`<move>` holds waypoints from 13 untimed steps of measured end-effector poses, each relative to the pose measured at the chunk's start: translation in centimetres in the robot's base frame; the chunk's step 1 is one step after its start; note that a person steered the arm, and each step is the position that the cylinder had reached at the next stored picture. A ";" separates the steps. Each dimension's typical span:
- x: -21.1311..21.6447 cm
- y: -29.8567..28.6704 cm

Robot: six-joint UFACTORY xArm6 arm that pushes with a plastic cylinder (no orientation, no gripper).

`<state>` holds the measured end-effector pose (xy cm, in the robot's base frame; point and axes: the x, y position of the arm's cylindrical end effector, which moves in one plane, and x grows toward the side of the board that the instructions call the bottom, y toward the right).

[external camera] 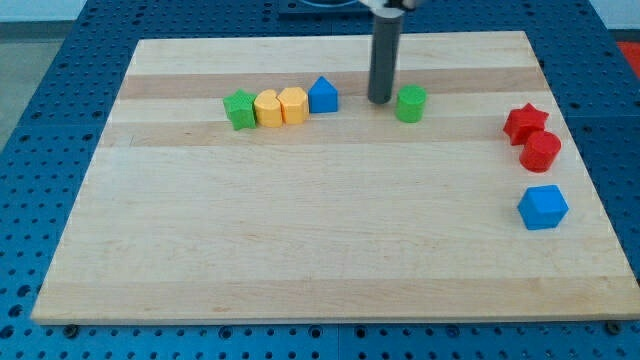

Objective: Move the green circle diagonal top left to the red star

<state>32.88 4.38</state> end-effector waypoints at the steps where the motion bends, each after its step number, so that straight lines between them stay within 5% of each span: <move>1: 1.6 -0.3; 3: 2.3 0.5; 6: -2.9 5.4; 8: -0.5 -1.1; 9: 3.3 0.9; 13: 3.2 5.7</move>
<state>36.03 10.07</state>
